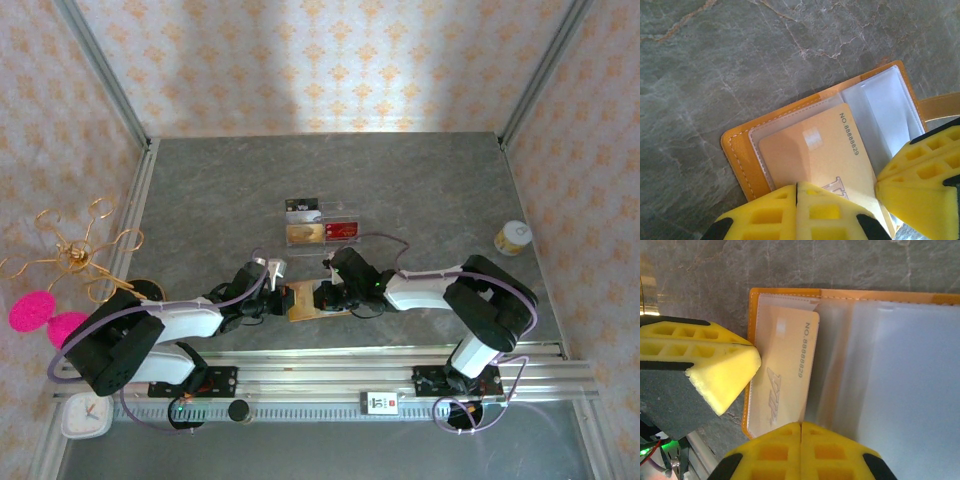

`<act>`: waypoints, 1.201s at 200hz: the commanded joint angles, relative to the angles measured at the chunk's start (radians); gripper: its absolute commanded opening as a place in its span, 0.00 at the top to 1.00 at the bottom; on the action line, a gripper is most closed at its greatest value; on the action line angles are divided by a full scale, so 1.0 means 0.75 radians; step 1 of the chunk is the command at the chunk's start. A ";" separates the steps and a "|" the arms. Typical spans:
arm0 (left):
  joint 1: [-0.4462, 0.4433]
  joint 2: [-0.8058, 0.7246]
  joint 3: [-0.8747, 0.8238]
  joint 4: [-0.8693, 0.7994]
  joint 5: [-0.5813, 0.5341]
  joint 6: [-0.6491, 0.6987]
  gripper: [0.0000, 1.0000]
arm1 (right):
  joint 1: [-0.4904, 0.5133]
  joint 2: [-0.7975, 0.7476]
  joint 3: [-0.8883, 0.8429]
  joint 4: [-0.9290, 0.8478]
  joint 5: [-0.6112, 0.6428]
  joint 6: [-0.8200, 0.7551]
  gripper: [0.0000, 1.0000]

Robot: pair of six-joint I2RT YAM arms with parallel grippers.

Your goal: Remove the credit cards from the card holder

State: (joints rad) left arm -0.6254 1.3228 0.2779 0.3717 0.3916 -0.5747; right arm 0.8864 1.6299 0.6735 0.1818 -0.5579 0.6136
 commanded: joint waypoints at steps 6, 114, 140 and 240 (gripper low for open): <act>0.001 0.017 -0.011 -0.033 -0.013 0.010 1.00 | 0.001 -0.022 -0.021 0.079 0.027 0.030 1.00; 0.001 -0.098 0.032 -0.131 -0.040 0.042 1.00 | 0.002 -0.184 -0.104 0.039 0.146 0.014 0.91; -0.005 -0.118 0.026 -0.117 -0.023 0.013 0.93 | 0.012 -0.190 -0.034 -0.020 0.169 -0.035 0.76; -0.019 -0.088 -0.059 -0.091 -0.103 -0.047 1.00 | 0.011 0.017 0.040 -0.024 0.140 -0.031 0.82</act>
State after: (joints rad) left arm -0.6357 1.2247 0.2501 0.2825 0.3313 -0.5911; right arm 0.8902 1.6230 0.6720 0.1726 -0.4526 0.6010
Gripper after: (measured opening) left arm 0.049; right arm 0.177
